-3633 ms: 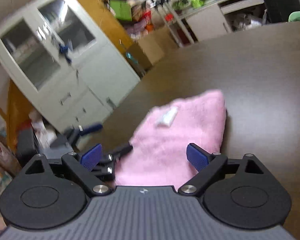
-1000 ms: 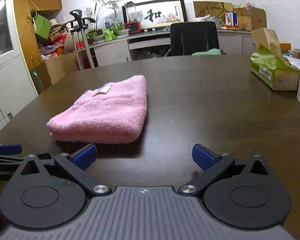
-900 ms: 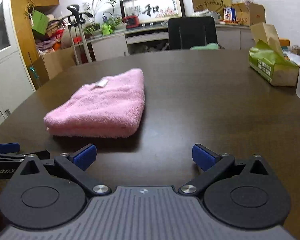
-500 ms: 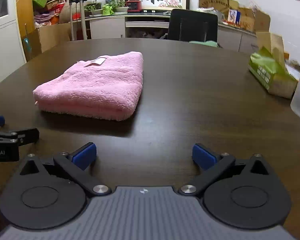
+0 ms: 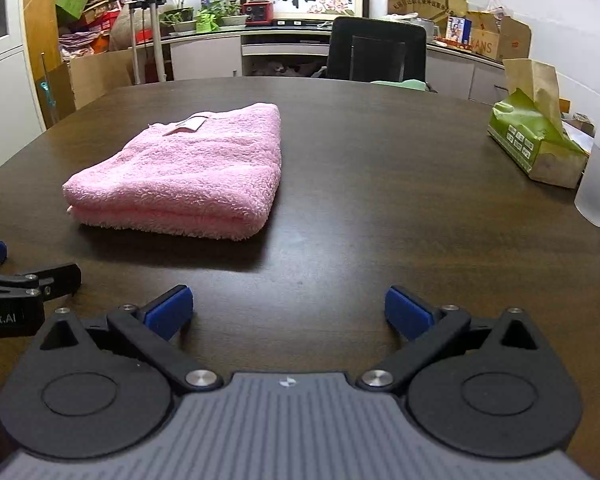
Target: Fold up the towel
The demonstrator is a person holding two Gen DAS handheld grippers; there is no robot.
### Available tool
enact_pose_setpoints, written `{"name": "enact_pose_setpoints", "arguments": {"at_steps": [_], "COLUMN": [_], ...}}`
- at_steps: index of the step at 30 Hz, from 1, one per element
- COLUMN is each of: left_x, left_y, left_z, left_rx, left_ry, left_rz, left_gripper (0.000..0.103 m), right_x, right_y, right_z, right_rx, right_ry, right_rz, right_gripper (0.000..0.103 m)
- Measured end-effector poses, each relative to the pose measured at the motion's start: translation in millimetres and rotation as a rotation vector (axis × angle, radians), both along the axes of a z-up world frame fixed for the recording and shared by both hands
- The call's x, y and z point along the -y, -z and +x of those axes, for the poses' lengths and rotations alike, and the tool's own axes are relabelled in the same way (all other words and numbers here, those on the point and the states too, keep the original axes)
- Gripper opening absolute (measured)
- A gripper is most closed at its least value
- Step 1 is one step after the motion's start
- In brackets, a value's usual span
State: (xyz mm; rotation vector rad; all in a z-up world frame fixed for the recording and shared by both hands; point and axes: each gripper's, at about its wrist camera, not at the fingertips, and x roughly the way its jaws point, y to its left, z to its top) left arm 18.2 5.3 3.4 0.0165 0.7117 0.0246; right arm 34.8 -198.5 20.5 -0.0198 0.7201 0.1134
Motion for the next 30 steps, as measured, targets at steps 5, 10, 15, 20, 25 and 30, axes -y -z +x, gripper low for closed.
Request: {"name": "enact_pose_setpoints", "arguments": {"at_steps": [5, 10, 15, 20, 25, 30], "left_x": [5, 9, 11, 11, 11, 9], "left_y": [0, 0, 0, 0, 0, 0], "left_z": [-2, -2, -1, -1, -1, -1], "left_rx": [0.0, 0.0, 0.0, 0.0, 0.0, 0.0], "left_ry": [0.015, 0.022, 0.012, 0.012, 0.012, 0.016], "left_rz": [0.0, 0.001, -0.003, -0.003, -0.002, -0.004], "left_gripper": [0.103, 0.103, 0.103, 0.103, 0.103, 0.103], "right_x": [0, -3, -3, -3, -4, -6], "right_y": [0, 1, 1, 1, 1, 2], "right_z": [0, -2, -2, -1, -2, -4], "right_rx": [0.0, 0.0, -0.001, -0.001, -0.001, 0.0], "right_ry": [0.007, 0.044, 0.054, 0.053, 0.049, 0.051], "right_rz": [0.001, 0.0, 0.001, 0.001, 0.0, 0.0], "right_gripper": [0.103, 0.103, 0.103, 0.103, 0.103, 0.103]}}
